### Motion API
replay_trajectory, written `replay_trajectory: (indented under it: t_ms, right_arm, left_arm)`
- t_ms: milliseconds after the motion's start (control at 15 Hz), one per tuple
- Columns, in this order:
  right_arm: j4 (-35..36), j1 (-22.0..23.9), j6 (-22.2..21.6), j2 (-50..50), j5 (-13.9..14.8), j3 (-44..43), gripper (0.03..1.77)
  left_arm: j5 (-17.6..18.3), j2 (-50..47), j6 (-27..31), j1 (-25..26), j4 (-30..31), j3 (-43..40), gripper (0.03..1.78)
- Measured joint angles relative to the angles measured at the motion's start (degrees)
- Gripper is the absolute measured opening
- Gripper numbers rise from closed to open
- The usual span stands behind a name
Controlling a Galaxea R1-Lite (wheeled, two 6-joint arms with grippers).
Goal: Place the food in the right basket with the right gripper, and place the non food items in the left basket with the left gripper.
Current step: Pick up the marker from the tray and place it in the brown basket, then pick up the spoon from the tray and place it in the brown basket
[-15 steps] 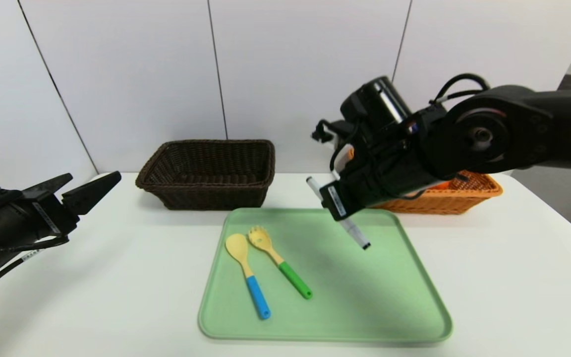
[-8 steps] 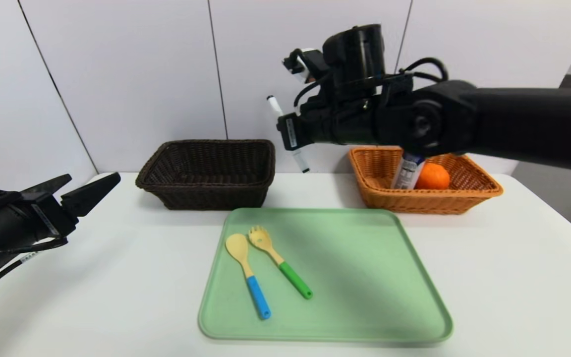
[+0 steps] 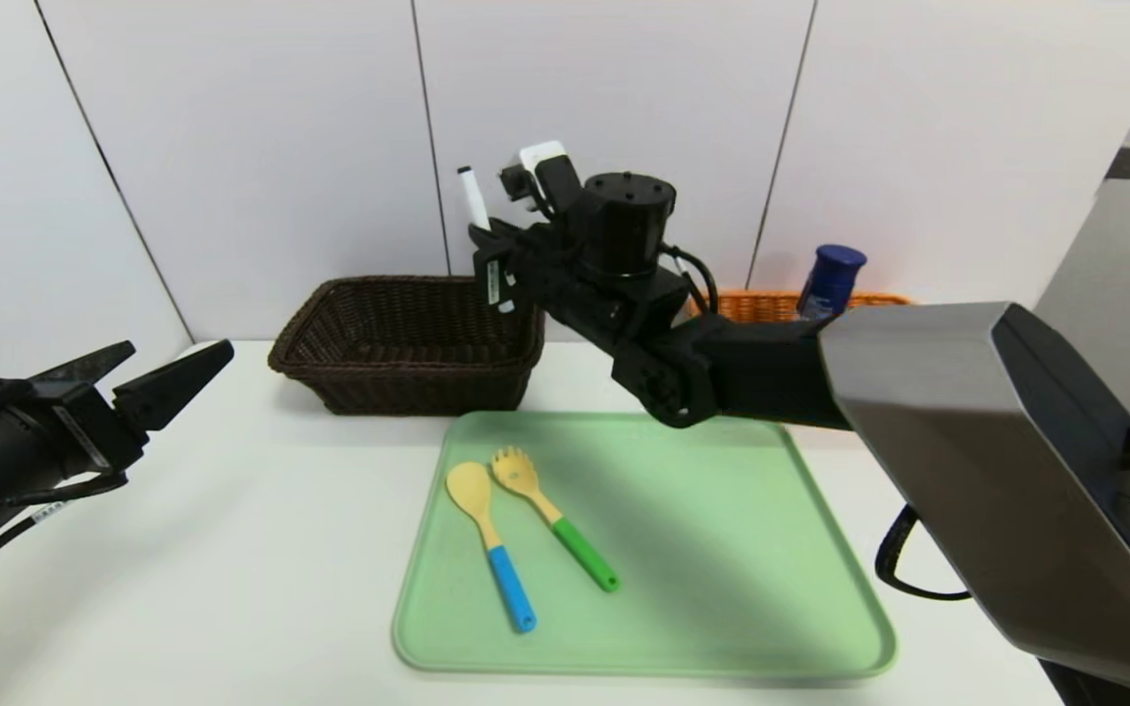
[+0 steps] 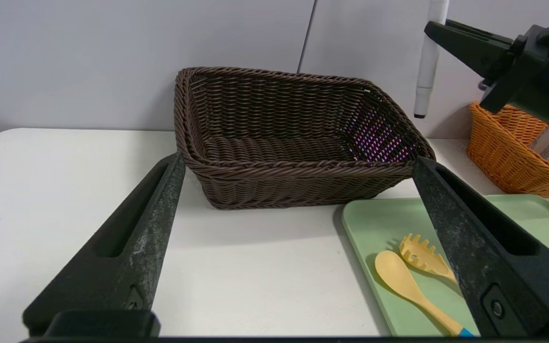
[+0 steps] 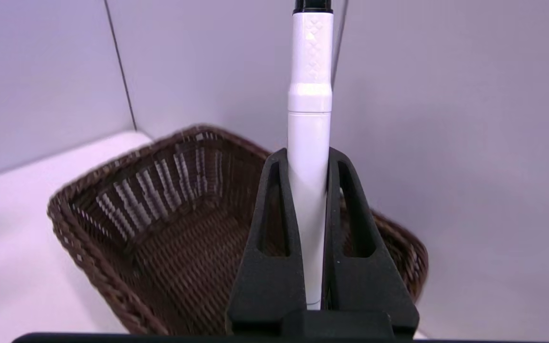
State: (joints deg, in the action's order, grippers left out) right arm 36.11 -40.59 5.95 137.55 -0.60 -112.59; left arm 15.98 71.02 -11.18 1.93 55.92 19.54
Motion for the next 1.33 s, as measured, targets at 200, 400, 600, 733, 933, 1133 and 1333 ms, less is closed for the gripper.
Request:
replay_trajectory:
  t_ms: [200,400,600,733,933,1133,1333]
  right_arm:
    - [2.2,-0.8,0.1,1.6,0.4,0.0,0.16]
    - [1.8,-1.7,0.1,2.1,0.6,0.0,0.16]
    - [2.2,-1.7,0.4,2.7,0.5,0.1,0.56]
    - [2.2,-1.5,1.2,3.2,0.4,0.1,0.82]
    - [2.3,-1.0,1.4,3.5,0.4,0.1,1.10]
    - [2.4,0.7,1.8,2.0,1.0,0.1,1.30]
    - [-0.3,4.7,4.6,-3.4,2.8,1.0,1.43]
  left_arm:
    - [0.0,-0.2,0.0,0.0,0.0,0.0,1.69]
    - [0.1,-0.5,0.0,0.0,0.0,0.0,1.69]
    - [0.1,-0.7,-0.1,0.0,0.0,-0.2,1.69]
    - [0.1,-0.8,-0.1,0.0,0.0,-0.2,1.69]
    - [0.1,-0.8,-0.1,0.0,0.0,0.0,1.69]
    - [0.3,-0.7,-0.1,0.0,-0.2,1.3,1.69]
    - [0.3,0.1,-0.2,-1.0,-1.2,5.4,1.69]
